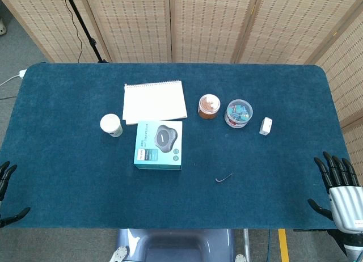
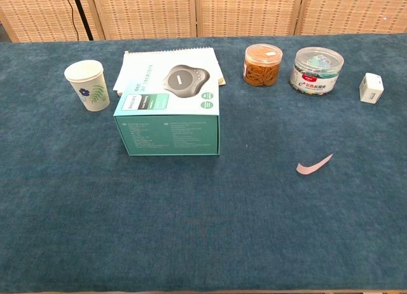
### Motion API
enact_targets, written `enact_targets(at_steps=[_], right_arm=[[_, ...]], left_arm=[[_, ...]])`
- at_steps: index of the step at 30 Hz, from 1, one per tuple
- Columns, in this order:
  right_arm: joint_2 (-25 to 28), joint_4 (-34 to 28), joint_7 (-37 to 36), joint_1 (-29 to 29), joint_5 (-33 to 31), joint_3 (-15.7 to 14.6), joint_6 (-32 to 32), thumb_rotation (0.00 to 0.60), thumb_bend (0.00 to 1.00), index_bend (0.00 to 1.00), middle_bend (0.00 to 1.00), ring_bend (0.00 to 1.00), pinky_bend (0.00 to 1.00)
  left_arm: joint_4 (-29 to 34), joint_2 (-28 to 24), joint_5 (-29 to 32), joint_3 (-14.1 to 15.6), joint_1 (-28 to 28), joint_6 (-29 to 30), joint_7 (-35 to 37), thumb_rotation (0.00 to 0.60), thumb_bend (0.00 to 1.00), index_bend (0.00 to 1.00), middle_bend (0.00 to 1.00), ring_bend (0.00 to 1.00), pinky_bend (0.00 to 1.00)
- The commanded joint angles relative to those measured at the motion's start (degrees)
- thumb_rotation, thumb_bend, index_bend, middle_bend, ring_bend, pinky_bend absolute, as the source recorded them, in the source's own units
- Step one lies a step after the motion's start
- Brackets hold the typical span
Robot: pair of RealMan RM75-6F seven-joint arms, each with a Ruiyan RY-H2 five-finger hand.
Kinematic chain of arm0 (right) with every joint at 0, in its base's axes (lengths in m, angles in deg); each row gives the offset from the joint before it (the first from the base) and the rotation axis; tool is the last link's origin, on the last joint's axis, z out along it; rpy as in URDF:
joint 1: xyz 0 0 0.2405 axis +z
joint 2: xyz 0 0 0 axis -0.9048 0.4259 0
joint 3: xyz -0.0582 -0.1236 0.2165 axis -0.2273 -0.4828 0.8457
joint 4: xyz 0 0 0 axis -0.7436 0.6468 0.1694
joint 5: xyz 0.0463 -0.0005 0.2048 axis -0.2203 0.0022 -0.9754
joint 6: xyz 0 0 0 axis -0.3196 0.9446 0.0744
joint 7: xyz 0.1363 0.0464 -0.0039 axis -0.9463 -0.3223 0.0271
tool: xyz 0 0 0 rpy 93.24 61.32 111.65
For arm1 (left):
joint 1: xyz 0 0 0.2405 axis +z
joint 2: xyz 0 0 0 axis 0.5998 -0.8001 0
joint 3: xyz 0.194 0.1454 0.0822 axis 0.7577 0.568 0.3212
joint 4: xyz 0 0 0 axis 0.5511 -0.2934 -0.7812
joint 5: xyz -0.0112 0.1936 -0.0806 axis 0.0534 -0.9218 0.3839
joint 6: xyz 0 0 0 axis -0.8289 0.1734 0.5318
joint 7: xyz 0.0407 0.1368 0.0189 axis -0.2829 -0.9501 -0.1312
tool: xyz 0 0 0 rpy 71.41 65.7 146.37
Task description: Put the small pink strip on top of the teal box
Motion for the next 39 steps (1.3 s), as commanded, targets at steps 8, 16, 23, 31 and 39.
enact_targets(at_steps=[8, 16, 23, 31, 39], right_arm=[[0.19, -0.55, -1.88, 1.08, 0.55, -1.27, -3.2, 0.6, 0.0, 0.0, 0.0, 0.0, 0.0], [-1.81, 1.43, -2.59, 3.89, 1.13, -2.08, -8.55, 0.6, 0.0, 0.01, 0.0, 0.0, 0.0], [-4.36, 4.33, -4.74, 9.7, 1.52, -1.32, -16.27, 0.6, 0.0, 0.18, 0.0, 0.0, 0.0], [-8.28, 5.59, -3.19, 14.79, 0.22, -0.67, -23.36, 0.6, 0.02, 0.27, 0.0, 0.0, 0.0], [-12.64, 6.97, -1.29, 17.22, -2.57, 0.4, -25.92, 0.6, 0.03, 0.32, 0.0, 0.0, 0.0]], left_arm=[[0.6, -0.19, 0.26, 0.03, -0.22, -0.72, -0.47, 0.6, 0.05, 0.0, 0.0, 0.0, 0.0], [1.91, -1.18, -0.13, -0.27, -0.65, -0.73, 0.72, 0.6, 0.05, 0.0, 0.0, 0.0, 0.0], [2.96, -1.77, 0.44, -0.66, -1.29, -1.64, 0.88, 0.6, 0.05, 0.0, 0.0, 0.0, 0.0], [3.03, -2.26, 1.26, -0.83, -1.45, -2.15, 1.84, 0.6, 0.05, 0.0, 0.0, 0.0, 0.0], [2.96, -2.44, 1.45, -0.82, -1.51, -2.36, 2.18, 0.6, 0.05, 0.0, 0.0, 0.0, 0.0]])
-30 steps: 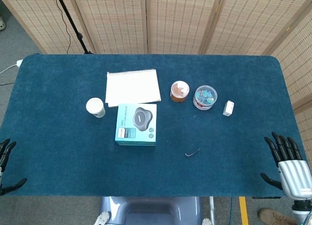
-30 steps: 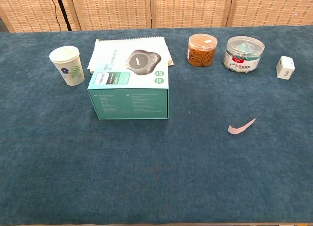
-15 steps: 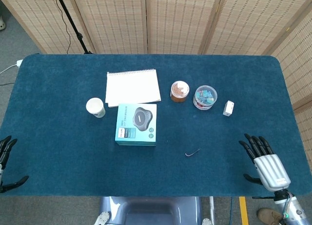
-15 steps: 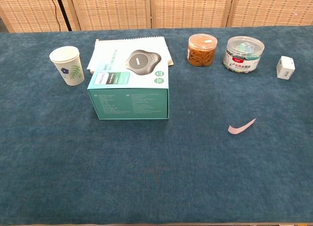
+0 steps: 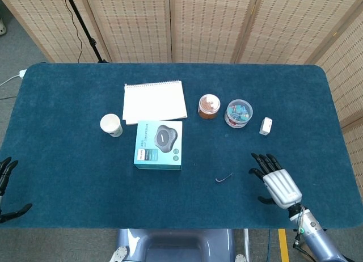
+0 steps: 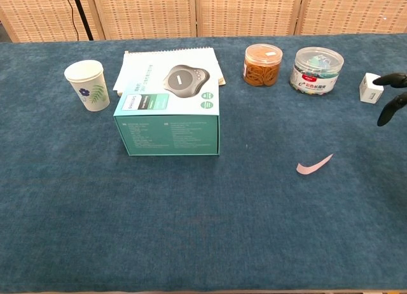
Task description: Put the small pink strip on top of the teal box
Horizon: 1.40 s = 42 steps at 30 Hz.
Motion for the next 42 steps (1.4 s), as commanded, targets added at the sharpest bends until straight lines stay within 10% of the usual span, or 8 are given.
enact_targets(at_steps=[1, 42], right_arm=[[-1.64, 0.87, 0.8, 0.96, -1.29, 0.65, -0.83, 0.6, 0.04, 0.32, 0.0, 0.0, 0.0], [-16.43, 12.39, 6.39, 8.93, -7.46, 1.7, -6.14, 0.6, 0.41, 0.43, 0.0, 0.0, 0.0]], left_arm=[[-0.01, -0.02, 0.03, 0.03, 0.01, -0.03, 0.07, 0.6, 0.05, 0.0, 0.0, 0.0, 0.0], [-0.17, -0.63, 1.39, -0.15, -0.22, -1.07, 1.16, 0.6, 0.05, 0.0, 0.0, 0.0, 0.0]])
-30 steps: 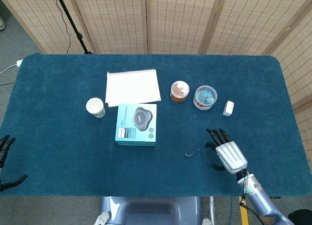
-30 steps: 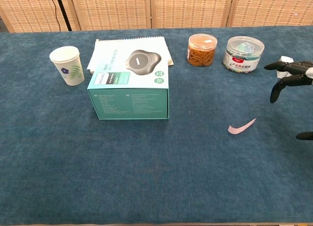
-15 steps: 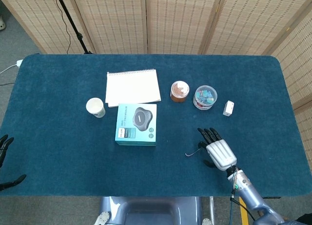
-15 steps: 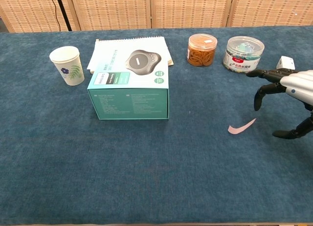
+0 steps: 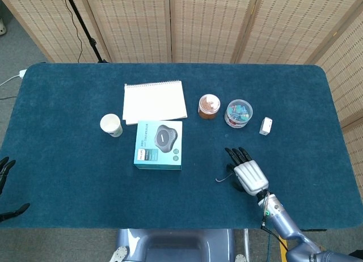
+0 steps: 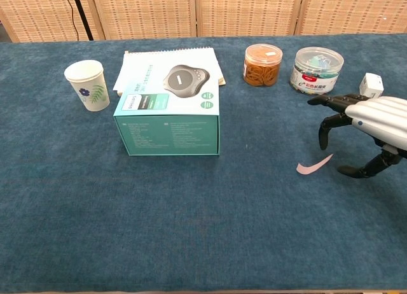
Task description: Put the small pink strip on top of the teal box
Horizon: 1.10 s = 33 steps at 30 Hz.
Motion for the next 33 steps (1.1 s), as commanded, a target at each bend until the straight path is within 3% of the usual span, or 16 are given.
enact_targets(at_steps=[1, 33], right_arm=[[-0.31, 0.28, 0.47, 0.4, -0.62, 0.17, -0.5, 0.6, 0.41, 0.44, 0.0, 0.0, 0.0], [-2.14, 1.89, 0.67, 2.75, -3.0, -0.72, -2.46, 0.6, 0.42, 0.5, 0.0, 0.0, 0.0]], left_arm=[[0.01, -0.05, 0.1, -0.03, 0.0, -0.03, 0.07, 0.6, 0.05, 0.0, 0.0, 0.0, 0.0], [0.23, -0.3, 0.56, -0.06, -0.31, -0.82, 0.05, 0.6, 0.05, 0.0, 0.0, 0.0, 0.0]])
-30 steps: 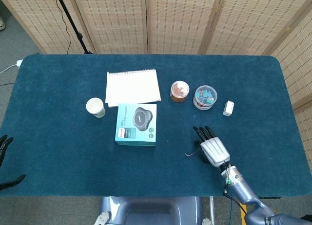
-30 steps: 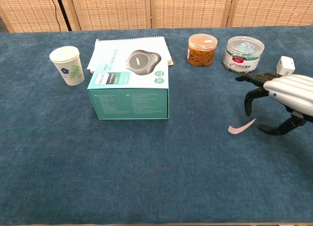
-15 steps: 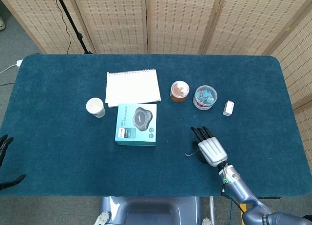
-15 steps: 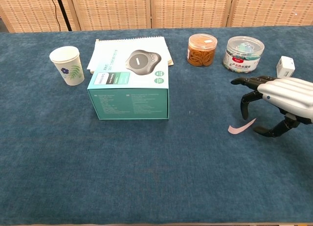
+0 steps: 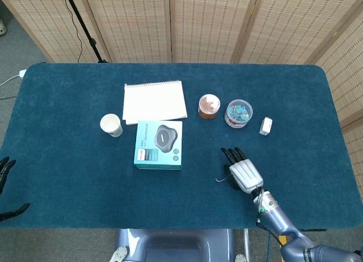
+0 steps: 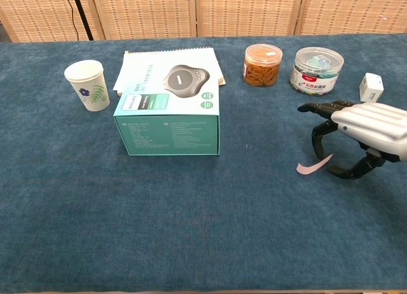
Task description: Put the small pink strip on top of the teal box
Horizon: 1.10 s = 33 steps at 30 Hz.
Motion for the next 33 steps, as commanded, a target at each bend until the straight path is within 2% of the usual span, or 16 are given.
enact_targets(at_steps=[1, 16, 33], right_arm=[[-0.31, 0.33, 0.1, 0.09, -0.26, -0.14, -0.12, 0.6, 0.42, 0.5, 0.0, 0.0, 0.0], [-1.28, 1.9, 0.0, 0.31, -0.46, -0.38, 0.6, 0.6, 0.42, 0.53, 0.0, 0.0, 0.0], [-1.19, 2.53, -0.37, 0.24, 0.16, -0.78, 2.05, 0.6, 0.51, 0.57, 0.0, 0.0, 0.0]], left_arm=[[-0.01, -0.04, 0.01, 0.0, 0.02, 0.04, 0.13, 0.6, 0.05, 0.0, 0.0, 0.0, 0.0], [-0.19, -0.14, 0.2, -0.08, -0.01, -0.04, 0.66, 0.6, 0.05, 0.0, 0.0, 0.0, 0.0], [-0.1, -0.12, 0.28, -0.05, -0.04, -0.17, 0.47, 0.6, 0.05, 0.0, 0.0, 0.0, 0.0]])
